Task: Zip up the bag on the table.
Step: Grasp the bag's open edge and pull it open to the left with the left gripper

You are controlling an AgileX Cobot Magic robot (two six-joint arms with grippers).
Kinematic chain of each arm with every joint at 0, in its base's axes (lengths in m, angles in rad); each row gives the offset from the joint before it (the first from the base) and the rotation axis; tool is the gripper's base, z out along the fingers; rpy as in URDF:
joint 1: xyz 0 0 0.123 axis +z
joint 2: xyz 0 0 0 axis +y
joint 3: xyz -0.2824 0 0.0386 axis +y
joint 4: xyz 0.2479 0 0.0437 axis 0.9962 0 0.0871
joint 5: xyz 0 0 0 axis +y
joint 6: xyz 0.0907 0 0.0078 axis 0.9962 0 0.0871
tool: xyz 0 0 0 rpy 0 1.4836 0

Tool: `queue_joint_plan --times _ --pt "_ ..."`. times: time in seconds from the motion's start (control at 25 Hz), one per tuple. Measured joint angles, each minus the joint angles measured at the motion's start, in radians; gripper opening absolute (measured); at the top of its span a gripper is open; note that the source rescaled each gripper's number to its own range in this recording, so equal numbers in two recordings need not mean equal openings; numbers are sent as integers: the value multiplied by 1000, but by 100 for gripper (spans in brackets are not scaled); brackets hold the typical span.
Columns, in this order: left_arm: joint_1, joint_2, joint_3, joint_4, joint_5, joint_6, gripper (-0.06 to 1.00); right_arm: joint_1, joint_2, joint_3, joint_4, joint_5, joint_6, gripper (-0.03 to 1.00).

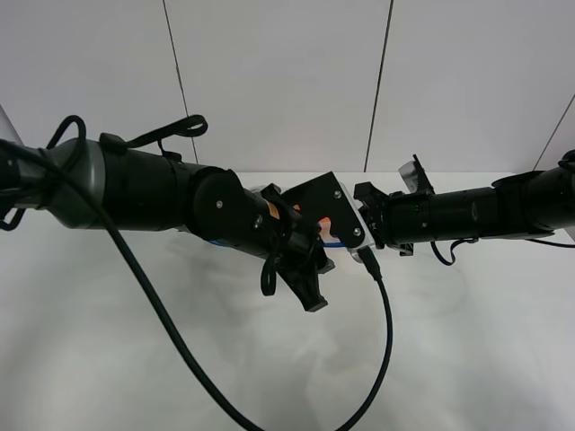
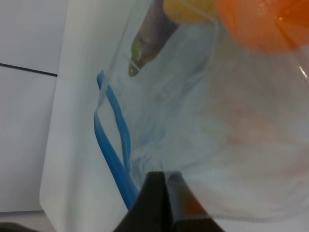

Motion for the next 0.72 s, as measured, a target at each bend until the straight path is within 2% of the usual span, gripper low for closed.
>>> queue_joint_plan --times 0.2,0.48,0.72 --pt "0 0 -1 5 -61 49 100 0 0 0 -7 0 2 0" --pt "0 10 -1 8 -72 177 100 0 0 0 -7 0 4 0" --pt "6 40 -1 8 -87 196 100 0 0 0 -7 -5 4 0"
